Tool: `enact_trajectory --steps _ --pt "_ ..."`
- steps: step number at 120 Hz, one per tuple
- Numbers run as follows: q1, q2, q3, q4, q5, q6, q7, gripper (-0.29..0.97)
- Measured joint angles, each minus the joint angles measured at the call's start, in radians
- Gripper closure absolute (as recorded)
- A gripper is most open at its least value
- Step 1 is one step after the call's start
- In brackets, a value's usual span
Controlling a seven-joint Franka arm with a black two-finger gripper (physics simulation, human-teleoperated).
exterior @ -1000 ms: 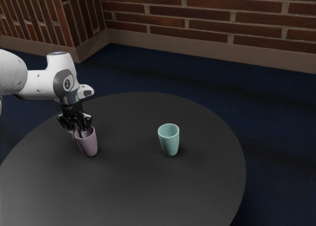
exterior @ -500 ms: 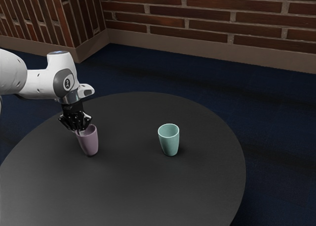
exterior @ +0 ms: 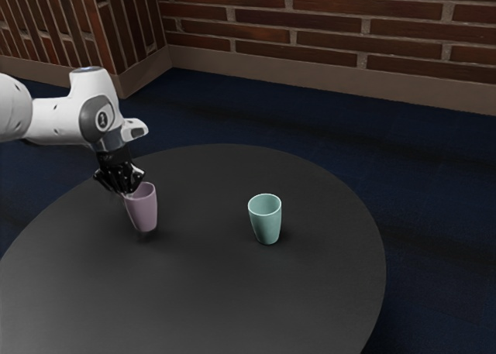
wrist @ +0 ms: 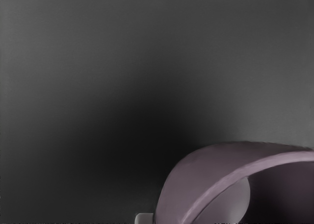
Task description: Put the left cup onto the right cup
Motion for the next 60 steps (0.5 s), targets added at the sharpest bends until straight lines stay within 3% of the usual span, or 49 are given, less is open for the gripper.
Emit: enact_trajectory --steps 60 --pt "-0.011 -0.121 -0.045 0.000 0.016 -0.055 -0.005 0.79"
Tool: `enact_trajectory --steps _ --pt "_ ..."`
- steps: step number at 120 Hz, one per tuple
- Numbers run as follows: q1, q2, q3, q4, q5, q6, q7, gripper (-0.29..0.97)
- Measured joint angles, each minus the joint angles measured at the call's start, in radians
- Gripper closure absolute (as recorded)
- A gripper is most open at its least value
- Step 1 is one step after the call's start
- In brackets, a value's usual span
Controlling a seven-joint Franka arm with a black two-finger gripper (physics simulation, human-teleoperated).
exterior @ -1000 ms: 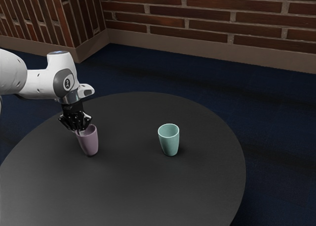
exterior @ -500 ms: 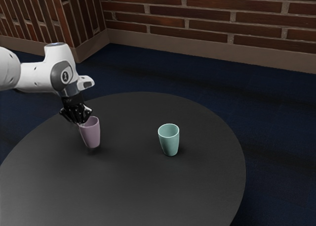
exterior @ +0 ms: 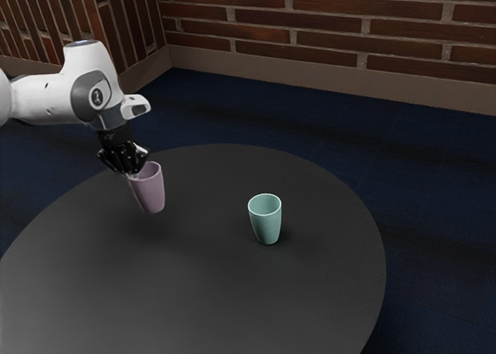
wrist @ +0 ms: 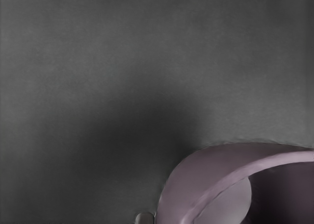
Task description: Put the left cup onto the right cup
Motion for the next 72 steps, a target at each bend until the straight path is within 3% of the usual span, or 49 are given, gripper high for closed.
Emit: enact_trajectory --steps 72 --pt "-0.121 -0.057 -0.006 0.028 0.028 -0.073 -0.001 0.79"
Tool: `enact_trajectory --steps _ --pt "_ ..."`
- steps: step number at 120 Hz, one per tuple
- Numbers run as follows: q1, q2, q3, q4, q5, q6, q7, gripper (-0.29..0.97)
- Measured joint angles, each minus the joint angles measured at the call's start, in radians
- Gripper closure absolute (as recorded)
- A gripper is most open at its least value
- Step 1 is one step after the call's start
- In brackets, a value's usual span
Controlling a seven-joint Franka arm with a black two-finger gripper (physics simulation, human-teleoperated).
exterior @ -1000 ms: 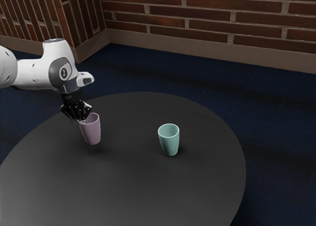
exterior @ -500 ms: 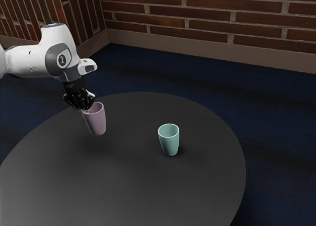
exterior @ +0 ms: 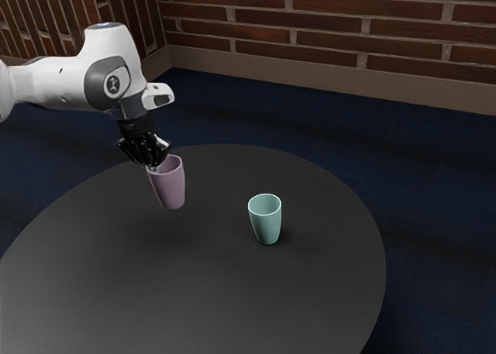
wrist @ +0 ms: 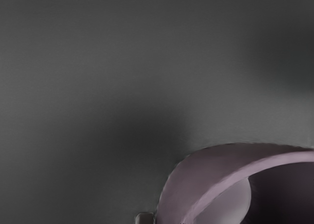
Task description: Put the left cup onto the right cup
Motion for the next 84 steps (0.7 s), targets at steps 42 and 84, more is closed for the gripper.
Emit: enact_trajectory --steps 42,84 --pt "-0.077 0.027 0.000 0.085 0.001 -0.042 0.001 0.79" --pt "-0.113 0.134 -0.015 0.250 -0.002 -0.097 0.002 0.79"
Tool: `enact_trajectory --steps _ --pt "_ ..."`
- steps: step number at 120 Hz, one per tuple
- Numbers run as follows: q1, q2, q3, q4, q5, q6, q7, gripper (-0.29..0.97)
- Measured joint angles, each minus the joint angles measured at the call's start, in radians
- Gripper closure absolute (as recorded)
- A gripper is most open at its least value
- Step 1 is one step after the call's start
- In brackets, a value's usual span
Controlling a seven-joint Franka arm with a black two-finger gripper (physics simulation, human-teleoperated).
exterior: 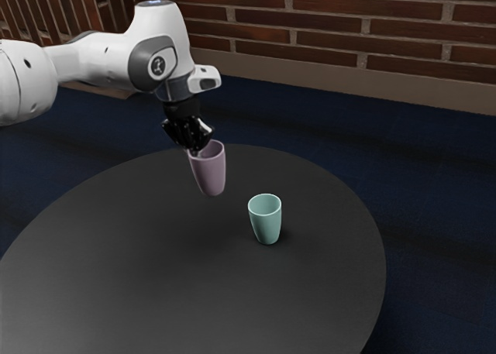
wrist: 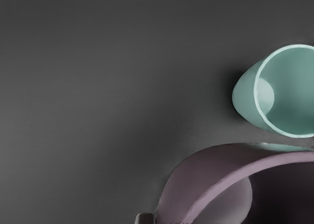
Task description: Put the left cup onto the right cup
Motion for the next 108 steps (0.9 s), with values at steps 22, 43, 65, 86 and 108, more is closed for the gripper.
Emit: enact_trajectory --steps 22,43,65,86,108 --pt "-0.007 0.071 -0.016 0.090 -0.002 -0.030 0.001 0.79" --pt "-0.022 0.126 -0.023 0.159 -0.005 -0.058 0.002 0.79" --pt "-0.041 0.146 -0.023 0.180 -0.008 -0.070 0.002 0.79" --pt "-0.055 0.169 -0.024 0.217 -0.009 -0.080 0.003 0.79" --pt "-0.060 0.199 -0.031 0.257 -0.010 -0.090 0.003 0.79"
